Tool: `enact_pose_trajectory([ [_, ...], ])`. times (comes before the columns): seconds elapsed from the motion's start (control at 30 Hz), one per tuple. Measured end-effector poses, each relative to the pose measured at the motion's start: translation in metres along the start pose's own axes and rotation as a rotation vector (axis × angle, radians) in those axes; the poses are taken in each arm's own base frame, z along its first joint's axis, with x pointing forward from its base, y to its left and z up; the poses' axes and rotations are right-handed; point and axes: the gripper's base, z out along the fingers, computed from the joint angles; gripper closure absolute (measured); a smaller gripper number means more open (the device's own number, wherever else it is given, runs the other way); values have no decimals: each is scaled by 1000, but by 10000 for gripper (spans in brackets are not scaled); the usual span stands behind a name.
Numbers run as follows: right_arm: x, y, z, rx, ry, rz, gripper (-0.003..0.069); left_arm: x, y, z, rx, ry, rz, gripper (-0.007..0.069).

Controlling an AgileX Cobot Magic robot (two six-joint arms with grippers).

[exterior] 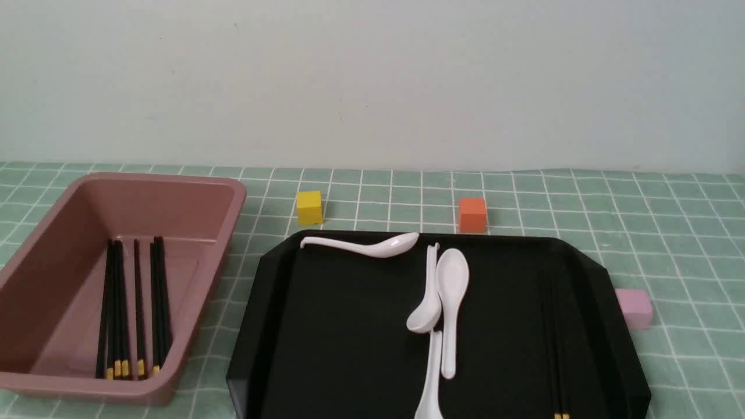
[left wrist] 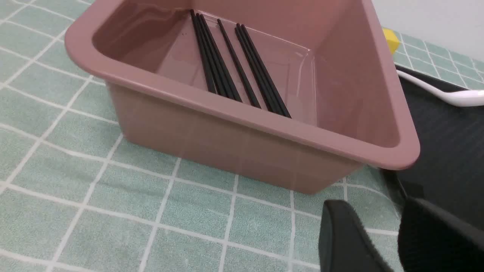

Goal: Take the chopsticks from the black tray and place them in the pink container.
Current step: 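Move the gripper over the chopsticks on the black tray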

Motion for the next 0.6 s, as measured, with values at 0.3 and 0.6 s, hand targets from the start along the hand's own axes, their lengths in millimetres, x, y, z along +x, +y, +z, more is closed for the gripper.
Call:
enact_pose_trajectory([
  [0.3,0,0,0,0,0,0,499,0,0,0,0,0,0,386],
  [0.6,0,0,0,0,0,0,488,0,0,0,0,0,0,386],
])
